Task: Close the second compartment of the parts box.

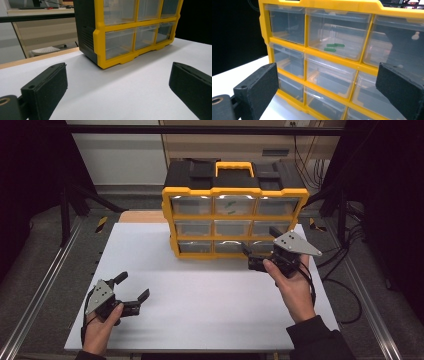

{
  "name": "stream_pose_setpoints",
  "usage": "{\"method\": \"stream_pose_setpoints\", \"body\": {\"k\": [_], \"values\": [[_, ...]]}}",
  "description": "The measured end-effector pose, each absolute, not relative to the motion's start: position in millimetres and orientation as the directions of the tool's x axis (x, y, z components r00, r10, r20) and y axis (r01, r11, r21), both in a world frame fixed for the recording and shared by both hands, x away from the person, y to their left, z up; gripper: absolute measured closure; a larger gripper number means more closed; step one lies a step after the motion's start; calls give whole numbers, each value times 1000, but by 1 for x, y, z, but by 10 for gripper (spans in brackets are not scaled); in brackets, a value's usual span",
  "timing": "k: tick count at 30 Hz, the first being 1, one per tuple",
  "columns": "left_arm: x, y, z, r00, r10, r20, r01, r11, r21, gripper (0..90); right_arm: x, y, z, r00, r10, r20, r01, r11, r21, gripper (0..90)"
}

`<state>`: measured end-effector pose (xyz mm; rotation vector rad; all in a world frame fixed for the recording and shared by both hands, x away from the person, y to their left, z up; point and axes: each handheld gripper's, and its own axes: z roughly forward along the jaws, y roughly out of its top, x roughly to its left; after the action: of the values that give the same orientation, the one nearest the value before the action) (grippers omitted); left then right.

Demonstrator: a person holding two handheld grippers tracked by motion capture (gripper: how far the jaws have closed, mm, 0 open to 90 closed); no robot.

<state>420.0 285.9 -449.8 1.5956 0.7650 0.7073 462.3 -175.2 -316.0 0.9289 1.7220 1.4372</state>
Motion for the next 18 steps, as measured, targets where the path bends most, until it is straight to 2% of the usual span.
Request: {"method": "stream_pose_setpoints", "body": {"k": [18], "values": [[417, 289, -449, 601, 798, 35, 97, -117, 988, 5, 436, -201, -336, -477, 876, -65, 95, 125, 988, 43]]}}
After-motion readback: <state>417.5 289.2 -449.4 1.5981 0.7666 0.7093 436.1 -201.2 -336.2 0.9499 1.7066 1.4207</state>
